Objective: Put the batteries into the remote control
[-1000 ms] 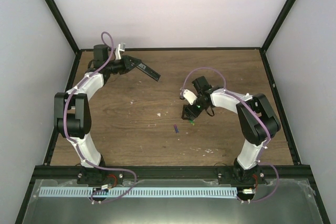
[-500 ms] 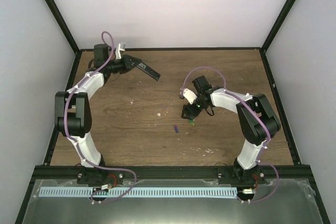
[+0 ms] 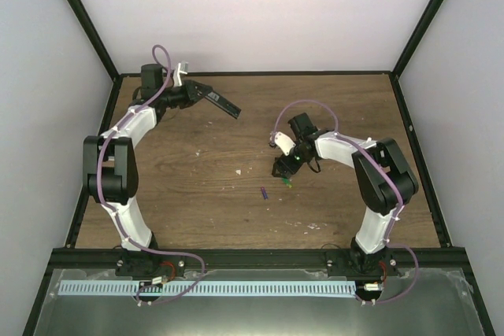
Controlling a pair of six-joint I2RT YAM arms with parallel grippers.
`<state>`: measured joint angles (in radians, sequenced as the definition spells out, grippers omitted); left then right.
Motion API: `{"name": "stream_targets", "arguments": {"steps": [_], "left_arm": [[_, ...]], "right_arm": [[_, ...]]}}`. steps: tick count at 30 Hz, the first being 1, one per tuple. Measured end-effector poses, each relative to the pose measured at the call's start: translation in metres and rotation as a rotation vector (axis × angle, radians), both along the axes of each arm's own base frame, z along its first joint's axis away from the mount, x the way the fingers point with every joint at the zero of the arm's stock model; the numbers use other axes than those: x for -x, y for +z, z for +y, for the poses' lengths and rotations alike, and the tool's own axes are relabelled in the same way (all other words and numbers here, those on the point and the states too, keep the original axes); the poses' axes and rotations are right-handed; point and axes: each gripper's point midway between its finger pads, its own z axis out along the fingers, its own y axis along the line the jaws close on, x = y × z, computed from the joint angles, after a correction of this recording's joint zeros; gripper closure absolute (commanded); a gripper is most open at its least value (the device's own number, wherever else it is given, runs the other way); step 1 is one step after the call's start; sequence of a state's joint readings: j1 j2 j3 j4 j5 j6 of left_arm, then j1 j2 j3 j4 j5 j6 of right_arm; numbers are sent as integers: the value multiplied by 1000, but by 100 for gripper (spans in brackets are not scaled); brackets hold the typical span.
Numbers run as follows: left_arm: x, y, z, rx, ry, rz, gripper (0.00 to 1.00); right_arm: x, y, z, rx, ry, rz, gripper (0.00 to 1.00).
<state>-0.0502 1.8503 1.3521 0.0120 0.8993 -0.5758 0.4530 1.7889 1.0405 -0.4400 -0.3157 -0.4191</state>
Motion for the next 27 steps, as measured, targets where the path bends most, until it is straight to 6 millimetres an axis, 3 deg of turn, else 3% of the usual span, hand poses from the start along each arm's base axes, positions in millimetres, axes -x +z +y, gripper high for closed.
{"name": "stream_targets", "arguments": {"steps": [11, 27], "left_arm": [[-6, 0, -1, 1, -2, 0, 100], [-17, -1, -2, 17, -8, 10, 100]], "right_arm": [[-15, -1, -1, -4, -12, -16, 24], [-45, -3, -16, -5, -74, -24, 57]]}}
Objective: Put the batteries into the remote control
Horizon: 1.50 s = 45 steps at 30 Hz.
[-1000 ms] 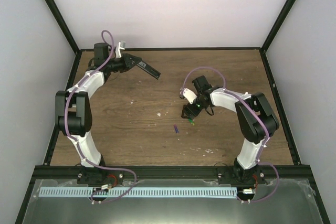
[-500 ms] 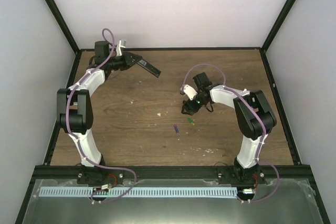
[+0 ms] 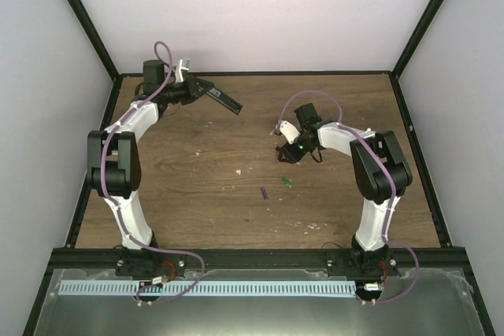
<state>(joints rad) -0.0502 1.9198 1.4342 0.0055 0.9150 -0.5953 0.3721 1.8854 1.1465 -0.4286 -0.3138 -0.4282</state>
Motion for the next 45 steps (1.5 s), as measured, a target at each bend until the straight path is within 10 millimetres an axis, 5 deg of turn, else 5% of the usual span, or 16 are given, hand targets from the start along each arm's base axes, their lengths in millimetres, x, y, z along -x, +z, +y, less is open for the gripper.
{"name": "stream_targets", "arguments": {"steps": [29, 40, 45], "left_arm": [[-4, 7, -1, 8, -5, -14, 100], [-7, 16, -1, 9, -4, -35, 100], [-8, 18, -1, 10, -5, -43, 100]], "right_arm": [[-17, 7, -17, -53, -87, 25, 99], [-11, 7, -27, -97, -133, 95, 99], [-4, 2, -30, -122, -163, 141, 91]]}}
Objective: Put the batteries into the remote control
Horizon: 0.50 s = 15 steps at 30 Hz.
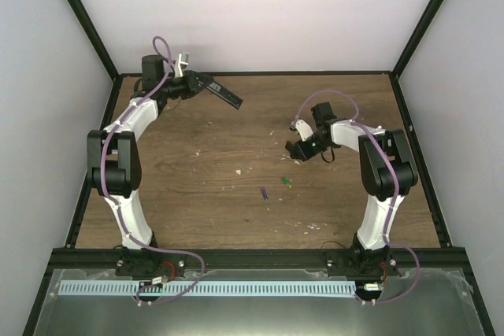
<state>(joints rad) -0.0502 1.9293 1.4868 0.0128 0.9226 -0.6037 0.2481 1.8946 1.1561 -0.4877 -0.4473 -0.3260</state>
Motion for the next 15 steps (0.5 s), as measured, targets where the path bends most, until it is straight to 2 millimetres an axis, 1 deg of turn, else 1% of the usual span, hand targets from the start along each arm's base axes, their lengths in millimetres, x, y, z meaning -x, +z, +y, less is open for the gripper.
{"name": "stream_targets", "arguments": {"steps": [2, 5, 8, 11, 15], "left_arm": [[0, 0, 0, 0, 0, 1, 100], [0, 0, 0, 1, 0, 2, 100], [0, 0, 0, 2, -1, 2, 100], [0, 0, 0, 2, -1, 2, 100], [0, 0, 2, 2, 0, 5, 100]], "right_arm": [[4, -4, -6, 1, -18, 26, 84], [2, -3, -13, -5, -50, 30, 74], [0, -1, -22, 5, -76, 22, 65], [-1, 0, -26, 17, -89, 13, 59], [0, 5, -28, 22, -93, -4, 57]]}}
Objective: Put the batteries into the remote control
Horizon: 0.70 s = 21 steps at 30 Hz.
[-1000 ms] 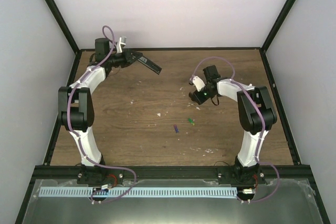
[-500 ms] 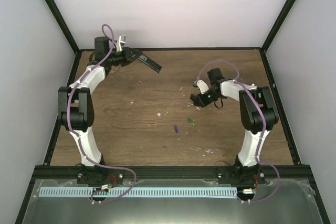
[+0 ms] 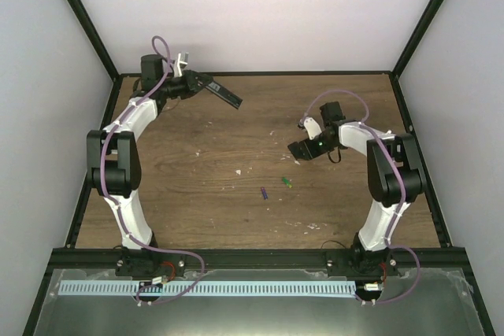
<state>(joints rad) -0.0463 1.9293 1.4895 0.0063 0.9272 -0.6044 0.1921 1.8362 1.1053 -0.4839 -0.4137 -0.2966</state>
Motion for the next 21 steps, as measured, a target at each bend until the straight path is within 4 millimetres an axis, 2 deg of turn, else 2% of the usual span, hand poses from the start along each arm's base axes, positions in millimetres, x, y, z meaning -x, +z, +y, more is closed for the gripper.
{"name": "stream_targets", "arguments": {"steps": [8, 21], "left_arm": [[-1, 3, 1, -3, -1, -4, 100], [1, -2, 1, -5, 1, 9, 100]], "right_arm": [[-9, 15, -12, 63, -37, -93, 57], [-22, 7, -44, 235, -127, -149, 56]]}}
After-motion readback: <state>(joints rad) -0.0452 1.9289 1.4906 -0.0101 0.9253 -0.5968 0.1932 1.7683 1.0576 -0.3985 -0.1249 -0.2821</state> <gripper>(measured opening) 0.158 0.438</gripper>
